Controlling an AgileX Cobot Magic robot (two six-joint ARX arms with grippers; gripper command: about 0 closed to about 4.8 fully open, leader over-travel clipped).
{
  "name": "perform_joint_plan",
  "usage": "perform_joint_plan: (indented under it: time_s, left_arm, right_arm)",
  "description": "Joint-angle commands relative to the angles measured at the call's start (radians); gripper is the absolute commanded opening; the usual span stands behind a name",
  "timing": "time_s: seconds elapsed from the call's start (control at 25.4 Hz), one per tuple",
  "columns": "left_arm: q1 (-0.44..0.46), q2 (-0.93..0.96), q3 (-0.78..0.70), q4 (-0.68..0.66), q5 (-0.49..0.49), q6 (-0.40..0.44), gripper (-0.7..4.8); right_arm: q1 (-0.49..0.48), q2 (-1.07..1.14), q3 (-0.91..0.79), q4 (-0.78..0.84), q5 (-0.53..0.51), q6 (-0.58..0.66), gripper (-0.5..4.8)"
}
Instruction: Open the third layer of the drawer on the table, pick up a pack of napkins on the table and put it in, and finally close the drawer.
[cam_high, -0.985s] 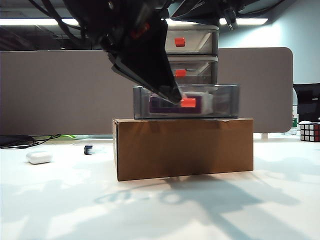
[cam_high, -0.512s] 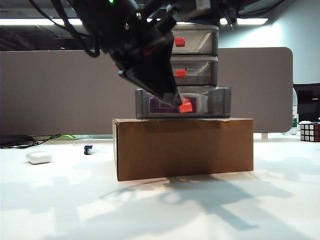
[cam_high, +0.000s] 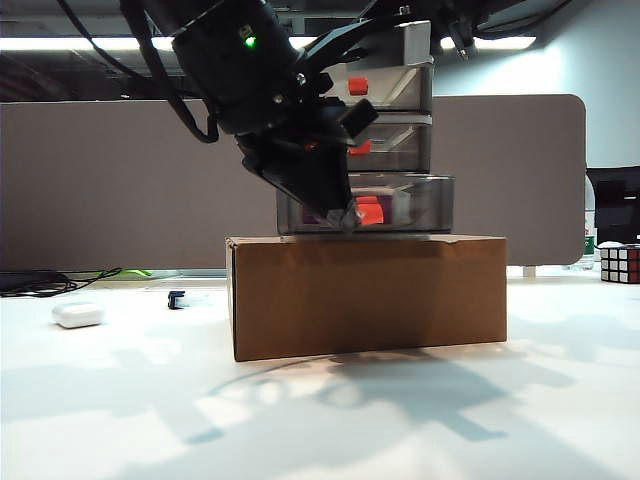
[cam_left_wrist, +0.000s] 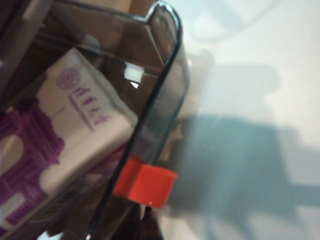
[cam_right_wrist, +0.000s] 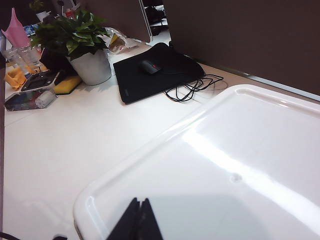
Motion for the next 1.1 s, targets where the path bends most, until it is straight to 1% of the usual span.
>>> perform_joint_plan:
  time_s: [0.04, 0.16, 0.28, 0.35, 0.39, 0.43, 0.55, 0.63, 0.71, 0.83, 0.98, 1.1]
  left_arm:
    - [-0.002, -0.004, 0.002, 0.022, -0.023, -0.006, -0.06]
    - [-0.002, -0.004, 0.002, 0.037, -0.028, -0.006, -0.06]
    - [-0.002, -0.004, 0.002, 0.058, -0.064, -0.006, -0.06]
    - [-0.002, -0.004, 0.002, 0.075, -0.068, -0.005, -0.06]
    - [-0.002, -0.004, 0.002, 0.085, -0.077, -0.005, -0.06]
    - [-0.002, -0.004, 0.002, 0.106, -0.109, -0.003, -0.06]
    - [-0.002, -0.004, 0.002, 0.136, -0.135, 0.003, -0.06]
    - [-0.001, -0.001, 0.002, 0.151, -0.135, 0.006, -0.06]
    - [0.001, 0.013, 0.002, 0.173, -0.171, 0.016, -0.06]
    - [0.001, 0.036, 0.002, 0.205, -0.175, 0.024, -0.06]
    - [0.001, 0.047, 0.001, 0.239, -0.241, 0.025, -0.06]
    - [0.001, 0.054, 0.001, 0.269, -0.243, 0.025, -0.06]
  right_arm:
    - [0.002, 0.001, 0.000, -0.004, 0.005, -0.012, -0.05]
    - [0.002, 0.001, 0.000, -0.005, 0.005, -0.013, -0.06]
    - [0.002, 0.001, 0.000, -0.005, 0.005, -0.013, -0.06]
    - [0.002, 0.001, 0.000, -0.005, 0.005, -0.015, -0.06]
    - [0.002, 0.001, 0.000, -0.005, 0.005, -0.016, -0.06]
    - [0.002, 0.001, 0.000, -0.005, 0.005, -0.016, -0.06]
    - [0.002, 0.001, 0.000, -0.005, 0.005, -0.017, -0.06]
    - [0.002, 0.001, 0.000, -0.005, 0.005, -0.018, -0.06]
    - [0.002, 0.001, 0.000, -0.005, 0.005, -0.021, -0.06]
    - [0.001, 0.001, 0.000, -0.007, 0.006, -0.031, -0.06]
    - [0.001, 0.001, 0.000, -0.013, 0.009, -0.039, -0.06]
    - [0.001, 0.001, 0.000, -0.017, 0.009, -0.040, -0.06]
